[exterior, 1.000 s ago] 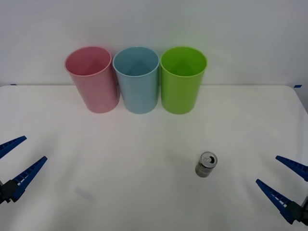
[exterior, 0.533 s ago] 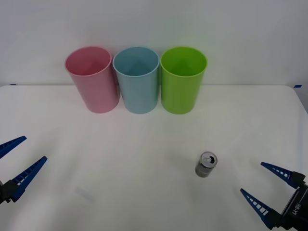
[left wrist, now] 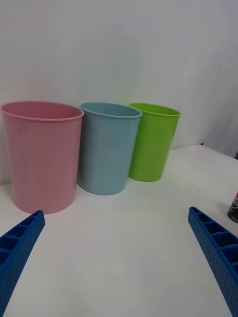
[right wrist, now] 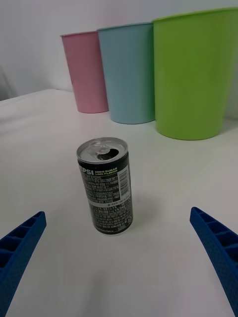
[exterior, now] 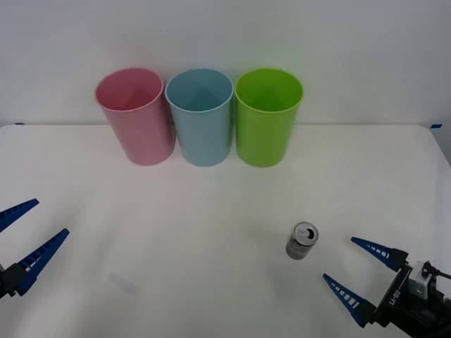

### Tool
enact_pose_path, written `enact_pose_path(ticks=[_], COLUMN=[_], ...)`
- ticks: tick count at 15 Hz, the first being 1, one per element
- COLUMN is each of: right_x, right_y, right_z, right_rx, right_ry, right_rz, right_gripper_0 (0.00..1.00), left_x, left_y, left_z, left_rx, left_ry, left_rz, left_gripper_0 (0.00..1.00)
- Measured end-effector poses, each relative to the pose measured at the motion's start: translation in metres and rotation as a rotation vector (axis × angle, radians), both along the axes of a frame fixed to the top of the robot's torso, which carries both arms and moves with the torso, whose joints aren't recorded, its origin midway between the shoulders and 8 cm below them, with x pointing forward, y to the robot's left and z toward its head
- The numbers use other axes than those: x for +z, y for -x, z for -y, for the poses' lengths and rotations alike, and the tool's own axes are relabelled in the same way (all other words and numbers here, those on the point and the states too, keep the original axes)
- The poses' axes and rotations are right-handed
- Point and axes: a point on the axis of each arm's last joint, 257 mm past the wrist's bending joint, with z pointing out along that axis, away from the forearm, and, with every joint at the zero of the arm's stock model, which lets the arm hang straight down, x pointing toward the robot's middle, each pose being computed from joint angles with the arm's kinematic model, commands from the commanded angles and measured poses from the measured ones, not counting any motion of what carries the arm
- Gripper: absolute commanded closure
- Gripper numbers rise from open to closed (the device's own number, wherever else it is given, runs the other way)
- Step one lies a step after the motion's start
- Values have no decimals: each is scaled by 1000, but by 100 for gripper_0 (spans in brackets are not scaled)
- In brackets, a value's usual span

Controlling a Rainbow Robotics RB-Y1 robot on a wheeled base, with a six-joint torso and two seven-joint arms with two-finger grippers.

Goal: Grasp the object on the table and drop it into the matching bin: aluminum can to the light blue bin, PET bottle to the pink bin.

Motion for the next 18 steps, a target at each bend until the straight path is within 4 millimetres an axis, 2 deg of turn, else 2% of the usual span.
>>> enact_pose_path(ticks=[9, 18], right_x=[-13, -23], right_y=[-33, -57], right_z=[-43, -75], right_rx=[-55, -87], right_ry=[0, 42], right_rz=[3, 7], right_gripper_0=[0, 0], left_x=[0, 0], left_y=[0, 0], left_z=[0, 0], left_rx=[0, 0], left_ry=[0, 0], left_rz=[0, 0], left_gripper_0=[0, 0])
